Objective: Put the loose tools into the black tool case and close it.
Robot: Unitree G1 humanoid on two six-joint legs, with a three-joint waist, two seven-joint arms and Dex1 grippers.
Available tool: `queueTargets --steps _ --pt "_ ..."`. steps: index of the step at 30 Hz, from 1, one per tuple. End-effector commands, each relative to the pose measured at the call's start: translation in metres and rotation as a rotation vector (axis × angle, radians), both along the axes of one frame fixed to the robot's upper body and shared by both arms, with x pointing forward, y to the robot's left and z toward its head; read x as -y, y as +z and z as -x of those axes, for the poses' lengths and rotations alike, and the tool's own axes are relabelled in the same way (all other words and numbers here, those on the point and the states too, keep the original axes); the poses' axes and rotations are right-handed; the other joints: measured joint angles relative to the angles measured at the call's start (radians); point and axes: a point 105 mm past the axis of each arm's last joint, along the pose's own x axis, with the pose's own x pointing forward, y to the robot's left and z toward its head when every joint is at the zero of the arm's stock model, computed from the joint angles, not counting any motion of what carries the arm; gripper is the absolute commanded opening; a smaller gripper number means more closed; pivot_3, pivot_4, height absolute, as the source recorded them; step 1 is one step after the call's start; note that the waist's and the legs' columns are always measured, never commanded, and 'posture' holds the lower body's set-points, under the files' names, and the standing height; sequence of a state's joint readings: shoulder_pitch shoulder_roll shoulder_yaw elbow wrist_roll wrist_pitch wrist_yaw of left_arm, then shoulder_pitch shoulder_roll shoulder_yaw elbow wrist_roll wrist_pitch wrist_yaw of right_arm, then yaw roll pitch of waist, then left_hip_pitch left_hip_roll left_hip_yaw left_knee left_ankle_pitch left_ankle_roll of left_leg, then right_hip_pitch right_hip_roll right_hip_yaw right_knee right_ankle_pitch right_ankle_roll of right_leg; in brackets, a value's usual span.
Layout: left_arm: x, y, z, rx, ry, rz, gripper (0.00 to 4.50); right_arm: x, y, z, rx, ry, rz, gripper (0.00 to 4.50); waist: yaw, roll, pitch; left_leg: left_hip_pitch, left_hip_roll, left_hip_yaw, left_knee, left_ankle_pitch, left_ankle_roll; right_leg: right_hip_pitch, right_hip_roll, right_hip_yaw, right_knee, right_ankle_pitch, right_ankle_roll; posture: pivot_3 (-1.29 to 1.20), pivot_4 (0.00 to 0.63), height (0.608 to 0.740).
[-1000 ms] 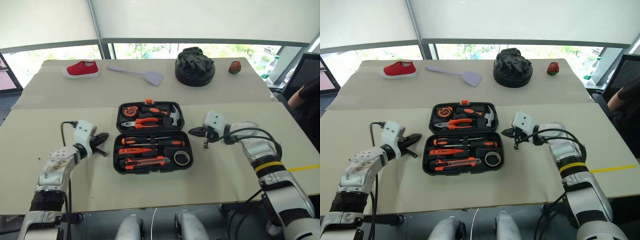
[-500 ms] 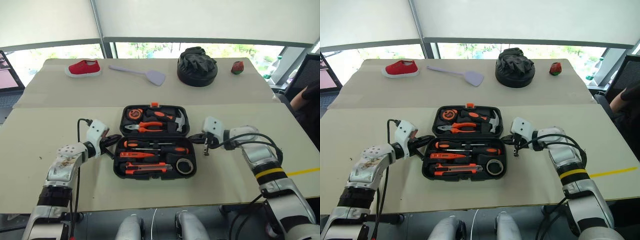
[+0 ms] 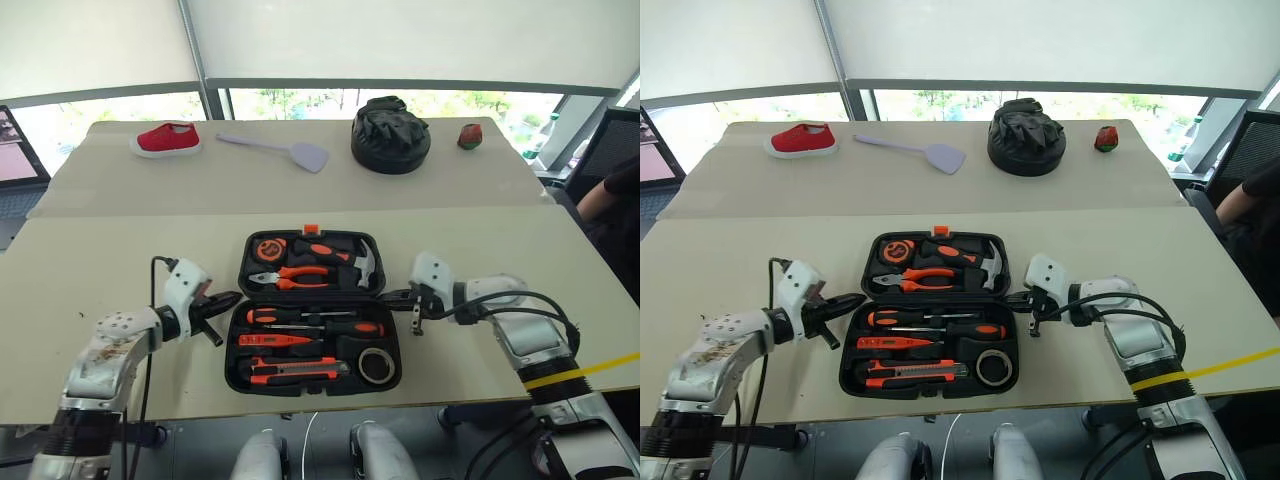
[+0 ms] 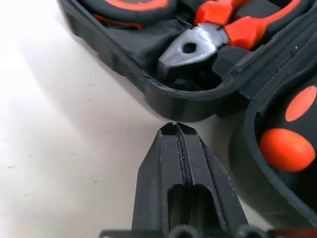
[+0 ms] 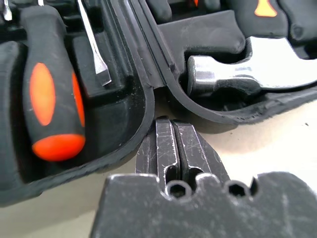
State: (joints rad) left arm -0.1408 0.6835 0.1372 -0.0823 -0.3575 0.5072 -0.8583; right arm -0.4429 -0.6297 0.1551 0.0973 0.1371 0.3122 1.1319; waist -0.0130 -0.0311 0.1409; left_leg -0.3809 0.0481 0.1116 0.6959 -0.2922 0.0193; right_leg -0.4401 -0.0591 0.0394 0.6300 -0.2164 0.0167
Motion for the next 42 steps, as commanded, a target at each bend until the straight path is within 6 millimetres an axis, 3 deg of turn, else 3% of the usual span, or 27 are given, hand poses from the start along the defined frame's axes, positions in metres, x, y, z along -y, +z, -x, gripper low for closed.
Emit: queueTargets --steps 1,2,4,9,10,15,20,25,29,31,32,33,37,39,42 --pt "-0.027 0.017 0.002 -0.069 0.102 -0.001 0.00 0.012 0.033 0.005 -0.075 -0.060 -0.095 1.06 0.000 0.000 0.000 0.000 0.000 0.000 0.000 0.000 0.000 0.000 0.000 0.000 0.000 0.000 0.000 0.00 0.150 0.740" --pt "-0.030 0.019 0.008 -0.167 0.100 0.017 0.53 0.015 0.042 0.004 -0.152 -0.120 -0.129 1.42 -0.001 -0.001 0.000 0.000 0.000 -0.001 0.000 0.000 0.000 0.000 0.000 0.000 0.000 0.000 0.000 0.00 0.150 0.740" --pt "-0.032 0.024 0.017 -0.294 0.108 0.022 1.06 0.017 0.055 0.003 -0.242 -0.192 -0.164 2.05 -0.004 -0.001 0.001 0.000 0.001 -0.002 0.000 0.000 0.000 0.000 0.000 0.000 0.001 0.000 0.000 0.00 0.150 0.740" --pt "-0.021 0.068 -0.005 -0.357 0.157 0.178 2.94 0.015 0.071 -0.005 -0.410 -0.323 -0.122 3.81 0.006 -0.002 0.001 -0.001 0.000 -0.003 0.000 0.000 0.000 0.000 0.000 -0.001 0.000 0.000 0.000 0.00 0.150 0.740" --pt "-0.018 0.071 -0.012 -0.371 0.176 0.195 2.99 0.013 0.072 -0.012 -0.432 -0.366 -0.126 4.17 0.008 -0.002 0.001 0.000 -0.001 -0.003 0.000 0.000 0.000 0.001 0.000 -0.002 0.000 0.000 0.000 0.00 0.150 0.740" --pt "-0.006 0.066 -0.028 -0.408 0.223 0.165 2.99 0.004 0.072 -0.037 -0.490 -0.490 -0.143 4.17 -0.005 -0.003 0.001 -0.001 -0.003 -0.002 0.000 0.000 0.000 0.000 0.000 0.001 -0.001 0.000 0.000 0.00 0.150 0.740" --pt "0.008 0.057 -0.046 -0.413 0.246 0.206 2.99 0.003 0.054 -0.057 -0.479 -0.570 -0.084 4.17 -0.004 -0.003 0.001 -0.007 -0.002 -0.003 -0.001 0.001 -0.001 -0.003 0.000 -0.001 0.000 0.000 0.000 0.00 0.150 0.740" --pt "0.015 0.050 -0.045 -0.445 0.244 0.206 2.99 0.004 0.045 -0.058 -0.531 -0.587 -0.072 4.17 -0.005 -0.003 0.001 -0.010 -0.003 -0.002 -0.001 0.005 -0.008 -0.005 0.000 0.000 -0.001 0.001 0.002 0.00 0.150 0.740" --pt "0.014 0.043 -0.038 -0.498 0.246 0.200 2.99 0.003 0.033 -0.052 -0.591 -0.580 -0.025 3.26 -0.006 -0.003 0.001 -0.010 -0.003 -0.003 -0.001 0.004 -0.007 -0.005 0.000 0.000 -0.001 0.001 0.002 0.00 0.150 0.740" --pt "0.013 0.042 -0.036 -0.517 0.246 0.202 2.99 0.004 0.029 -0.048 -0.623 -0.587 -0.006 2.54 -0.006 -0.003 0.001 -0.009 -0.003 -0.003 -0.001 0.004 -0.006 -0.004 0.000 0.000 -0.001 0.001 0.002 0.00 0.150 0.740" --pt "0.013 0.042 -0.035 -0.528 0.247 0.210 2.46 0.004 0.027 -0.046 -0.642 -0.593 0.001 2.21 -0.006 -0.003 0.001 -0.009 -0.003 -0.003 -0.001 0.003 -0.005 -0.004 0.000 0.000 0.000 0.001 0.002 0.00 0.150 0.740" --pt "0.013 0.043 -0.035 -0.535 0.248 0.219 2.31 0.005 0.025 -0.043 -0.660 -0.595 0.007 1.91 -0.005 -0.003 0.001 -0.009 -0.003 -0.003 -0.001 0.003 -0.004 -0.004 0.000 0.000 0.000 0.001 0.002 0.00 0.150 0.740" --pt "0.016 0.038 -0.034 -0.577 0.248 0.253 0.80 0.014 0.012 -0.040 -0.720 -0.647 0.026 0.47 0.001 -0.003 0.001 -0.007 -0.003 -0.005 0.000 0.002 -0.003 -0.002 -0.001 -0.001 -0.001 0.001 0.002 0.00 0.150 0.740" --pt "0.018 0.033 -0.034 -0.601 0.250 0.277 0.16 0.016 0.006 -0.041 -0.751 -0.669 0.015 0.00 0.002 -0.003 0.000 -0.004 -0.004 -0.006 0.000 0.002 -0.003 0.001 -0.001 -0.001 -0.002 0.001 0.002 0.00 0.150 0.740" --pt "0.017 0.028 -0.036 -0.605 0.269 0.302 0.03 0.016 0.004 -0.046 -0.735 -0.682 -0.008 0.00 0.002 -0.004 -0.001 -0.001 -0.005 -0.006 0.000 0.002 -0.003 0.005 -0.001 0.000 -0.002 0.001 0.002 0.00 0.150 0.740"
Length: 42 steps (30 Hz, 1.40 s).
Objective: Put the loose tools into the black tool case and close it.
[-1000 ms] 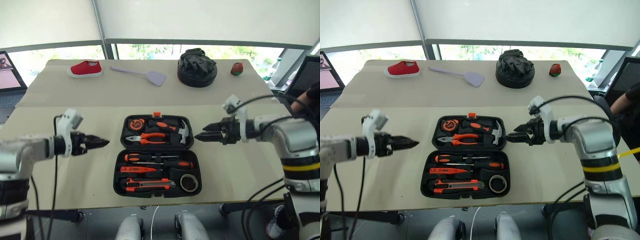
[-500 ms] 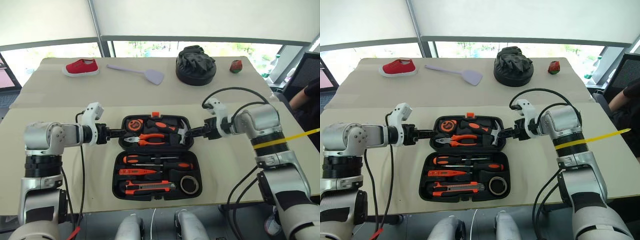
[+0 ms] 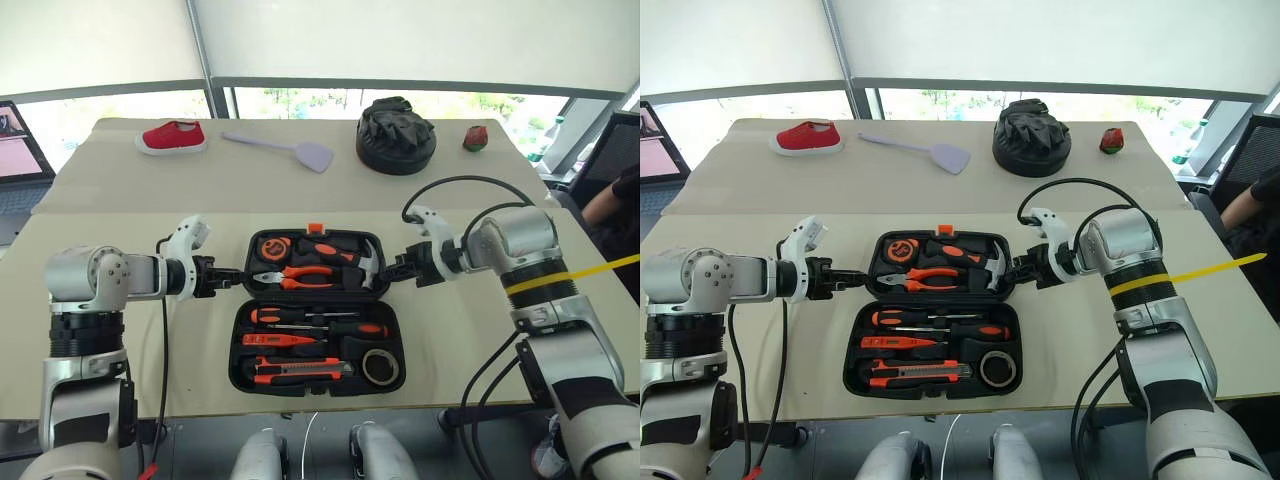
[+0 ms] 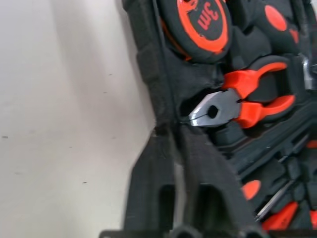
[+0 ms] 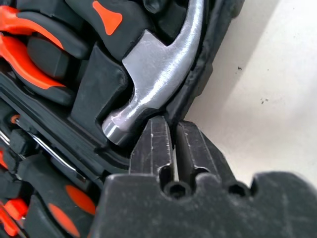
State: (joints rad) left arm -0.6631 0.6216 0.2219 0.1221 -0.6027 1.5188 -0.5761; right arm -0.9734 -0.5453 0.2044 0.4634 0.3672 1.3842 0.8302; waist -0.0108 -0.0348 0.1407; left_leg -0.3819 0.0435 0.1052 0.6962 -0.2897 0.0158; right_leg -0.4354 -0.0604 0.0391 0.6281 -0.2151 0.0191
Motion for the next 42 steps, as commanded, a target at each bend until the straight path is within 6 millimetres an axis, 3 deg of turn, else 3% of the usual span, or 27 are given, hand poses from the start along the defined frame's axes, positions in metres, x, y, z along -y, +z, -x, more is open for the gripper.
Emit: queueTargets --steps 1,4,7,13,15,20,22,24,25,27,29,30,31,33,34,37,40,42 --pt "-0.004 -0.004 -0.004 -0.002 0.054 0.028 0.03 0.013 -0.012 -0.007 0.023 -0.073 0.037 0.00 0.000 0.000 -0.001 0.001 0.000 0.000 0.000 0.000 0.000 0.001 0.000 0.000 0.000 0.000 0.000 0.00 0.150 0.740" --pt "-0.004 0.009 -0.011 0.121 0.085 0.119 0.03 -0.006 0.020 -0.018 0.231 -0.009 -0.116 0.00 -0.002 -0.001 -0.001 0.007 0.000 -0.003 0.000 0.000 0.000 0.008 0.000 0.000 -0.001 0.000 0.000 0.00 0.150 0.740" --pt "-0.011 0.035 -0.022 0.368 0.132 0.181 0.03 -0.012 0.050 -0.023 0.563 0.105 -0.113 0.00 -0.004 -0.001 0.000 0.008 0.000 -0.009 0.000 0.000 -0.001 0.009 0.000 0.000 -0.001 0.000 0.000 0.00 0.150 0.740" --pt "-0.020 0.064 -0.015 0.814 0.071 -0.069 0.03 -0.007 0.079 -0.013 1.068 0.267 0.067 0.00 -0.006 -0.001 0.001 -0.011 0.000 -0.011 -0.002 0.008 -0.014 -0.012 0.001 0.001 0.004 0.002 -0.001 0.00 0.150 0.740" --pt "-0.022 0.066 -0.006 0.959 0.009 -0.208 0.03 -0.001 0.067 0.002 1.267 0.440 0.227 0.00 -0.004 -0.001 0.001 -0.019 0.000 -0.011 -0.001 0.008 -0.014 -0.021 0.001 0.001 0.005 0.002 0.000 0.00 0.150 0.740" --pt "-0.022 0.029 0.034 1.216 -0.242 -0.569 0.03 0.017 0.019 0.037 1.579 0.766 0.529 0.00 -0.005 -0.001 0.001 -0.022 -0.001 -0.001 -0.002 0.005 -0.009 -0.023 -0.001 -0.001 -0.002 0.003 0.000 0.00 0.150 0.740" --pt "-0.022 0.007 0.054 1.233 -0.366 -0.659 0.03 0.022 0.001 0.054 1.646 0.885 0.561 0.00 -0.005 -0.001 0.001 -0.022 0.000 0.004 -0.002 0.004 -0.008 -0.023 -0.002 0.000 -0.005 0.003 0.002 0.00 0.150 0.740" --pt "-0.041 -0.017 0.067 1.112 -0.302 -0.636 0.65 0.039 -0.030 0.061 1.498 0.864 0.547 0.79 -0.004 -0.001 0.001 -0.018 0.001 0.008 -0.003 0.001 -0.004 -0.021 -0.004 0.000 -0.005 0.003 0.002 0.00 0.150 0.740" --pt "-0.047 -0.025 0.073 1.064 -0.280 -0.619 0.82 0.044 -0.037 0.063 1.481 0.858 0.549 1.02 -0.004 -0.001 0.001 -0.017 0.001 0.009 -0.003 0.001 -0.003 -0.020 -0.005 0.000 -0.004 0.003 0.002 0.00 0.150 0.740" --pt "-0.063 -0.037 0.083 1.007 -0.238 -0.638 1.58 0.057 -0.050 0.065 1.440 0.849 0.606 1.78 -0.002 -0.001 0.001 -0.013 0.003 0.011 -0.001 -0.005 0.007 -0.015 -0.006 -0.001 -0.009 0.002 0.003 0.00 0.150 0.740" --pt "-0.090 -0.049 0.090 0.870 -0.140 -0.628 2.16 0.071 -0.041 0.062 1.465 0.774 0.640 2.37 -0.003 -0.001 0.002 -0.005 0.002 0.014 -0.001 -0.005 0.009 -0.008 -0.009 0.001 -0.009 0.002 0.004 0.00 0.150 0.740" --pt "-0.100 -0.052 0.093 0.816 -0.107 -0.613 2.17 0.078 -0.033 0.060 1.483 0.728 0.657 2.69 -0.003 -0.002 0.002 0.004 0.002 0.013 -0.001 -0.004 0.010 0.001 -0.009 0.000 -0.010 0.002 0.004 0.00 0.150 0.740" --pt "-0.107 -0.053 0.093 0.784 -0.093 -0.607 2.17 0.086 -0.028 0.058 1.471 0.683 0.664 2.69 -0.003 -0.003 0.003 0.013 0.003 0.013 -0.001 -0.004 0.010 0.010 -0.009 -0.001 -0.012 -0.002 -0.002 0.00 0.150 0.740" --pt "-0.105 -0.053 0.092 0.750 -0.147 -0.568 2.17 0.100 -0.029 0.058 1.372 0.605 0.635 2.69 -0.002 -0.003 0.003 0.020 0.005 0.011 -0.001 -0.004 0.010 0.014 -0.011 -0.001 -0.011 -0.006 0.004 0.00 0.150 0.740" --pt "-0.102 -0.048 0.087 0.769 -0.161 -0.558 2.17 0.100 -0.031 0.063 1.319 0.599 0.584 2.45 -0.002 -0.003 0.003 0.021 0.005 0.012 -0.002 -0.004 0.010 0.015 -0.013 -0.002 -0.010 -0.006 0.004 0.00 0.150 0.740" --pt "-0.078 -0.027 0.057 0.837 -0.181 -0.487 1.43 0.086 -0.035 0.088 1.151 0.629 0.359 1.49 0.005 -0.003 0.002 0.020 0.004 0.012 -0.002 -0.003 0.011 0.015 -0.015 -0.001 -0.004 -0.004 0.001 0.00 0.150 0.740" --pt "-0.052 -0.017 0.038 0.851 -0.244 -0.428 0.34 0.066 -0.038 0.108 1.031 0.705 0.232 0.51 0.006 -0.003 0.002 0.018 0.004 0.010 -0.002 -0.004 0.011 0.014 -0.013 -0.002 -0.003 -0.001 0.006 0.00 0.150 0.740" --pt "-0.036 -0.015 0.026 0.839 -0.284 -0.402 0.02 0.051 -0.040 0.120 0.966 0.744 0.170 0.11 -0.001 -0.003 0.002 0.017 0.004 0.010 -0.002 -0.005 0.012 0.013 -0.014 -0.002 -0.002 -0.001 0.006 0.00 0.150 0.740"
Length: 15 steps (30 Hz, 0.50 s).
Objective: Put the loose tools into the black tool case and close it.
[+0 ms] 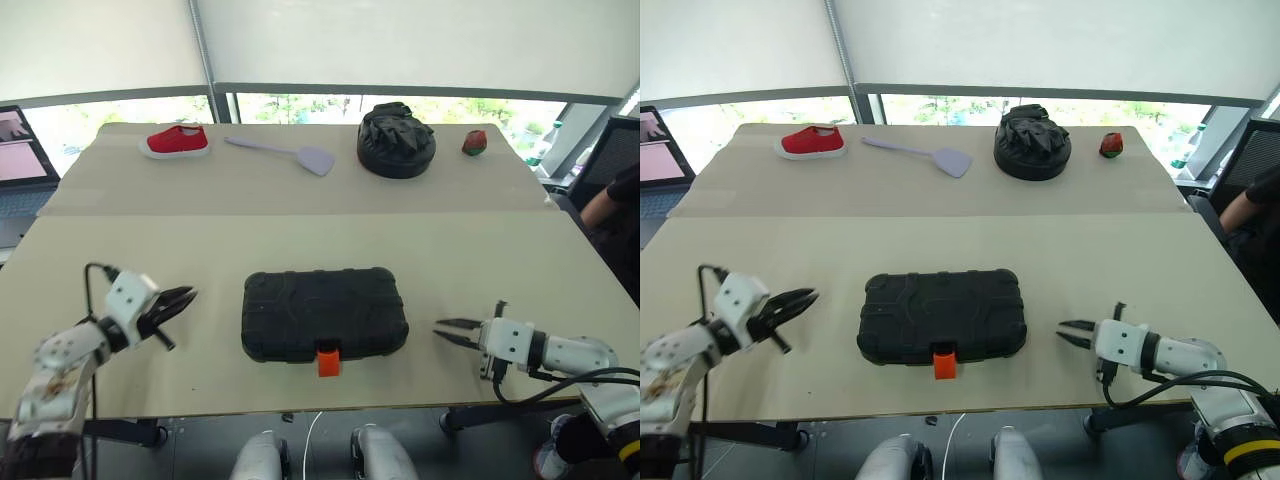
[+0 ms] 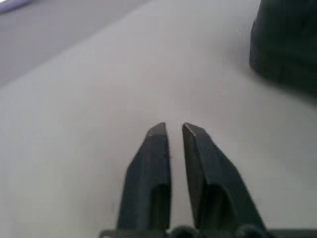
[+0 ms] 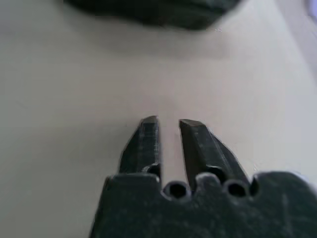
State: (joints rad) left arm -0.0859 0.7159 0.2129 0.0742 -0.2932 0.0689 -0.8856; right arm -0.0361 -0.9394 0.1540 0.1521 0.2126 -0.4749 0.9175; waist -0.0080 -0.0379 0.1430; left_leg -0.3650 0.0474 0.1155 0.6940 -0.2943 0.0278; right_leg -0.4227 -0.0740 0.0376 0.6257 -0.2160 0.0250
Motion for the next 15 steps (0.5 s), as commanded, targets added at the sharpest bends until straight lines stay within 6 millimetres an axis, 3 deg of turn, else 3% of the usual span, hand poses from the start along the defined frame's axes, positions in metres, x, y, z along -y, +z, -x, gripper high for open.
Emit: queueTargets --steps 1,4,9,15 --pt "0.026 0.002 -0.014 -0.048 -0.072 0.005 0.02 -0.027 0.006 0.017 -0.127 0.080 -0.038 0.11 -0.006 0.000 0.000 0.000 0.000 0.000 0.000 0.000 0.000 0.000 0.000 0.000 0.000 0.000 0.000 0.00 0.150 0.740" --pt "0.041 -0.003 -0.026 -0.119 -0.139 -0.043 0.02 -0.046 -0.002 0.033 -0.289 0.118 -0.030 0.11 -0.007 0.000 0.000 -0.002 -0.001 0.000 0.000 -0.001 0.000 -0.001 0.001 0.000 -0.001 0.000 0.000 0.00 0.150 0.740" --pt "0.050 -0.012 -0.043 -0.157 -0.178 -0.117 0.02 -0.071 0.000 0.032 -0.343 0.130 -0.066 0.11 -0.005 -0.001 0.000 -0.003 -0.003 -0.001 0.002 -0.001 0.000 -0.002 0.004 0.000 -0.001 0.000 0.000 0.00 0.150 0.740" --pt "0.054 -0.010 -0.046 -0.163 -0.201 -0.057 0.02 -0.087 -0.002 -0.001 -0.246 0.077 -0.063 0.11 -0.007 -0.001 0.001 -0.005 -0.002 -0.001 0.002 -0.001 0.000 -0.003 0.005 0.000 -0.002 0.000 0.000 0.00 0.150 0.740"
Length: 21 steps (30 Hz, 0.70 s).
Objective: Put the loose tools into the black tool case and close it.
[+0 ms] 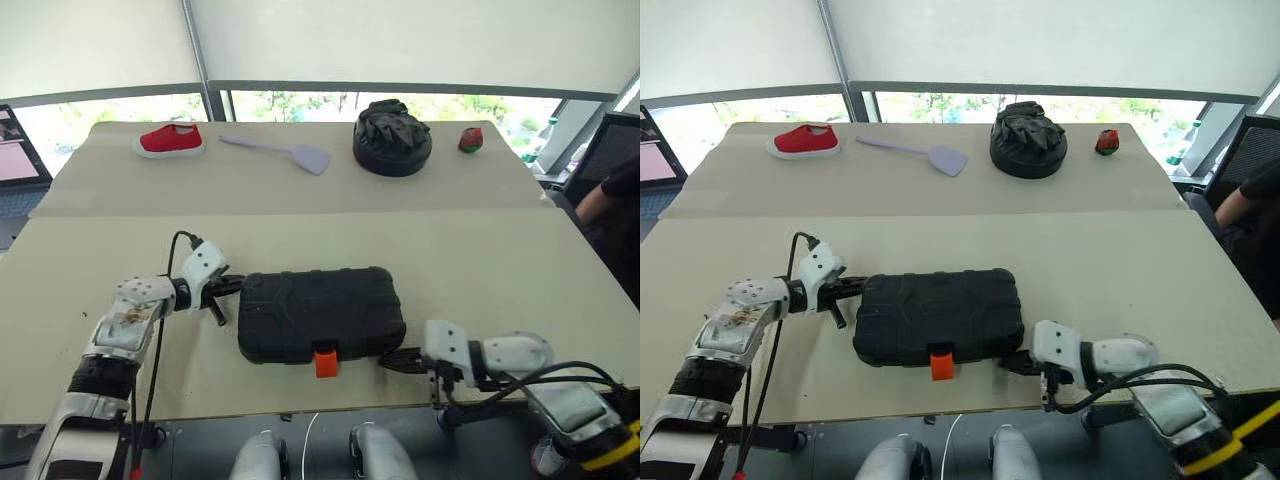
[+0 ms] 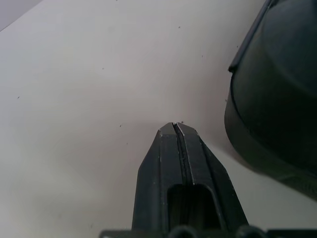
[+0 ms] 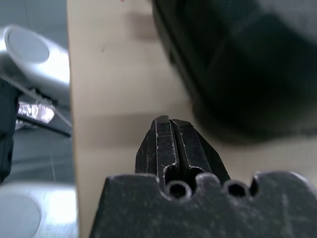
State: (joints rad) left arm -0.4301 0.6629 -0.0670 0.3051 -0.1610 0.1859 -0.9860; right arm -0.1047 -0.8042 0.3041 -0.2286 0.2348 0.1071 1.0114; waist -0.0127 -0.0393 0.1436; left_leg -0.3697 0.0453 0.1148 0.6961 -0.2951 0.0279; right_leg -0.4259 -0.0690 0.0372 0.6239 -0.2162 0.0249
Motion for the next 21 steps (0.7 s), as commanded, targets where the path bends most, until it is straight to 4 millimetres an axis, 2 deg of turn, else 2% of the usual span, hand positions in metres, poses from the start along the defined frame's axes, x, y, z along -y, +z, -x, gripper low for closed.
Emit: queueTargets --steps 1,6,8,11,15,17,19,21 --pt "-0.004 0.009 0.002 0.014 0.002 0.043 0.02 0.001 0.005 -0.027 0.103 -0.068 0.022 0.11 -0.005 0.000 0.000 0.000 0.000 0.000 0.000 0.000 0.000 0.000 0.000 0.000 0.000 0.000 0.000 0.00 0.150 0.740" --pt "-0.012 0.018 0.036 -0.040 -0.039 0.162 0.02 0.003 0.020 -0.079 0.287 -0.242 -0.034 0.11 -0.014 -0.001 0.000 0.001 0.002 0.000 0.000 0.000 -0.001 0.000 0.002 0.001 0.001 0.000 -0.001 0.00 0.150 0.740" --pt "-0.020 0.019 0.046 -0.044 0.005 0.185 0.02 0.000 0.026 -0.095 0.333 -0.284 -0.064 0.11 -0.012 0.000 0.001 0.001 0.003 0.001 0.000 0.001 -0.001 -0.002 0.001 0.002 0.002 0.000 -0.001 0.00 0.150 0.740" --pt "-0.023 0.023 0.052 -0.037 0.054 0.231 0.02 -0.002 0.030 -0.108 0.362 -0.316 -0.089 0.11 -0.003 0.000 0.001 0.000 0.002 0.001 0.000 0.001 -0.001 -0.003 0.001 0.001 0.003 0.000 -0.001 0.00 0.150 0.740" --pt "-0.009 0.069 0.055 0.000 0.022 0.350 0.02 0.011 0.030 -0.114 0.330 -0.353 -0.100 0.11 0.009 0.000 0.002 -0.002 0.002 0.001 0.000 0.001 -0.002 -0.003 -0.001 -0.001 0.002 0.000 -0.001 0.00 0.150 0.740" --pt "-0.004 0.089 0.059 -0.022 -0.044 0.311 0.02 0.017 0.030 -0.106 0.289 -0.335 -0.107 0.11 0.012 -0.001 0.002 -0.002 0.001 0.000 0.000 0.001 -0.002 -0.003 -0.003 -0.001 0.002 0.001 -0.001 0.00 0.150 0.740" --pt "0.004 0.101 0.062 -0.068 -0.106 0.294 0.02 0.020 0.029 -0.096 0.254 -0.306 -0.103 0.11 0.010 -0.001 0.002 -0.002 0.000 0.000 0.000 0.001 -0.002 -0.002 -0.002 -0.002 0.002 0.001 0.000 0.00 0.150 0.740" --pt "0.023 0.106 0.062 -0.104 -0.184 0.315 0.02 0.025 0.027 -0.086 0.201 -0.299 -0.094 0.11 0.010 0.000 0.002 0.000 -0.001 -0.001 -0.001 0.001 -0.002 -0.001 -0.003 -0.001 0.001 0.000 0.000 0.00 0.150 0.740"
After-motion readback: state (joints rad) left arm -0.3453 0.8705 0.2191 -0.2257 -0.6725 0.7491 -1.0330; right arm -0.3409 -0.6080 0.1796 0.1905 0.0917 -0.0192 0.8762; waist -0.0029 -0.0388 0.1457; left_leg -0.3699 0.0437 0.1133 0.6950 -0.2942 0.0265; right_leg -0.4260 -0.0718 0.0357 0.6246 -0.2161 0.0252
